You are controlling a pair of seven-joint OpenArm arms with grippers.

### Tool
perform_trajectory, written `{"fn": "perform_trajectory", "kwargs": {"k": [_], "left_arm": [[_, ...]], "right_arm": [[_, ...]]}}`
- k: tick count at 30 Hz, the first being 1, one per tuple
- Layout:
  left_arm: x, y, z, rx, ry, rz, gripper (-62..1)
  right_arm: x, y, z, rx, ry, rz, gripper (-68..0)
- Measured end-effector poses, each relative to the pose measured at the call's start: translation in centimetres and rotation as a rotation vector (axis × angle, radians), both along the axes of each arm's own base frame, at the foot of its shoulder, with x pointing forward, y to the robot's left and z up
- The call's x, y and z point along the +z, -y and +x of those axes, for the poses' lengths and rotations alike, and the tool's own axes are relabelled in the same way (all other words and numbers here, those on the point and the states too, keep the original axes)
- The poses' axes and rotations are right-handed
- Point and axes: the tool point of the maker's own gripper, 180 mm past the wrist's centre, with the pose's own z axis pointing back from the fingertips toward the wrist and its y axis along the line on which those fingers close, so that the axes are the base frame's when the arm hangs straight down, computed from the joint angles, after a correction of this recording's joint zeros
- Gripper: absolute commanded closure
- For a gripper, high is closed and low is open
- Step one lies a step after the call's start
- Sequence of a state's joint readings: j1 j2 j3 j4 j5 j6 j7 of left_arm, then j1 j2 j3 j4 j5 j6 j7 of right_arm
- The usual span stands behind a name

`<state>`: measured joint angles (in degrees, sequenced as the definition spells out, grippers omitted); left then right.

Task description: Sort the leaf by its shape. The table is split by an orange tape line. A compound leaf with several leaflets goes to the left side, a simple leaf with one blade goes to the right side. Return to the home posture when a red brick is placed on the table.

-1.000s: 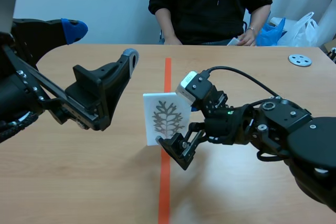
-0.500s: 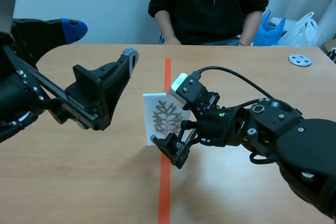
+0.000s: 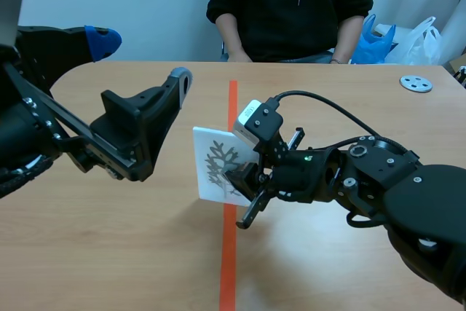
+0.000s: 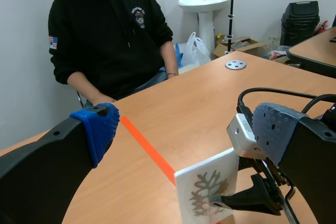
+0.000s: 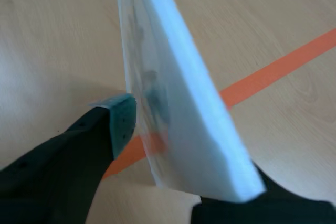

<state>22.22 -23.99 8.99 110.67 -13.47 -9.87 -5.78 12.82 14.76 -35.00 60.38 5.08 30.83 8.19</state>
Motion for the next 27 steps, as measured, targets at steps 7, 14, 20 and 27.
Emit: {"fn": "perform_trajectory", "kwargs": {"k": [7,14,20,27], "left_arm": [[0.0,0.0,0.0,0.0,0.0,0.0,-54.6],[0.0,0.0,0.0,0.0,0.0,0.0,-54.6],[-0.1,-0.1,0.0,-0.002,0.001,0.01,-54.6],[-0.1,-0.1,0.0,-0.004,0.0,0.014,-54.6]], "right_arm": [[0.1,0.2,0.3,-0.019,0.011,-0.002,-1.3],[0.3,0.4,0.7,-0.042,0.029,0.001,-1.3],[1.0,4.0,3.1,-0.203,0.057,0.018,-1.3],[1.8,11.8,4.8,-0.477,0.05,0.098,-1.3]]}}
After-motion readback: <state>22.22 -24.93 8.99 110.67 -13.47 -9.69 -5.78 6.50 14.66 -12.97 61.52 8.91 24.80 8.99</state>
